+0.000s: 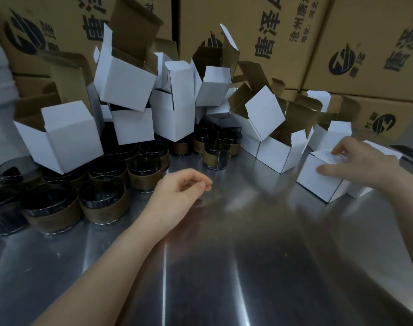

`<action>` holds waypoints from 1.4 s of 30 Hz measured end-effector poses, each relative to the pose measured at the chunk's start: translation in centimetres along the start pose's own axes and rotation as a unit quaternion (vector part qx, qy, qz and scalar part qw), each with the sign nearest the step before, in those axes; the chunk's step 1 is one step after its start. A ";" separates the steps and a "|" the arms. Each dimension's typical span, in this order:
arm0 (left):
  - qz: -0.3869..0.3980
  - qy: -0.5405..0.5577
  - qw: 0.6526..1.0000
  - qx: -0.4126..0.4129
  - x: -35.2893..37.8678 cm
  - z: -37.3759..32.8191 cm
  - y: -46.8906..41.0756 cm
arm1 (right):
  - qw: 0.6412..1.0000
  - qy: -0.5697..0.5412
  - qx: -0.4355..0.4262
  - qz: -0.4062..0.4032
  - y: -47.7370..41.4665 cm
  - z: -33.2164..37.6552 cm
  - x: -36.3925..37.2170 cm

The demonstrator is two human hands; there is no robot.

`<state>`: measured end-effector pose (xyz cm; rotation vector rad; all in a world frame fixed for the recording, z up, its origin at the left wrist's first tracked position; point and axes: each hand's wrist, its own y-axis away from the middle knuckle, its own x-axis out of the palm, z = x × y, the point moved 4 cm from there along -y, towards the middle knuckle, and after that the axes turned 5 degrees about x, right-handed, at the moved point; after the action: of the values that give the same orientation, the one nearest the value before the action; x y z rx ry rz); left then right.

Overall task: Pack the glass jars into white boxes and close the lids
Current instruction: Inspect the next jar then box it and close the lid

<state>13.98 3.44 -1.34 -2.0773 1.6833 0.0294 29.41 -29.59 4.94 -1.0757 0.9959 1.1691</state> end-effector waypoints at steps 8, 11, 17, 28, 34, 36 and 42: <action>0.003 -0.005 1.000 -0.016 0.2 0.1 0.0 | 0.992 0.045 0.106 -0.059 -1.1 -0.9 0.3; 0.002 -0.006 1.000 -0.021 0.2 0.2 0.0 | 0.983 0.059 0.148 -0.089 -1.7 -0.7 0.7; 0.003 -0.018 1.000 -0.023 0.2 0.5 -0.1 | 0.975 0.048 0.150 -0.157 -1.6 1.5 1.1; 0.000 -0.033 0.999 -0.025 0.2 0.6 -0.1 | 0.939 -0.215 -0.220 -0.155 4.6 12.9 2.5; 0.000 -0.045 0.999 -0.018 0.2 0.5 -0.1 | 0.941 -0.276 -0.194 0.012 4.8 18.4 7.4; 0.000 -0.048 0.999 -0.016 0.2 0.5 -0.2 | 0.943 -0.294 -0.153 0.021 4.5 19.1 8.6; -0.002 -0.047 0.999 -0.012 0.1 0.5 -0.1 | 0.936 -0.339 -0.091 0.015 3.8 20.0 9.7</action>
<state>14.27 3.55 -1.81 -2.0642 1.6301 0.1452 27.77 -7.83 -0.78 -0.7045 0.3676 1.5346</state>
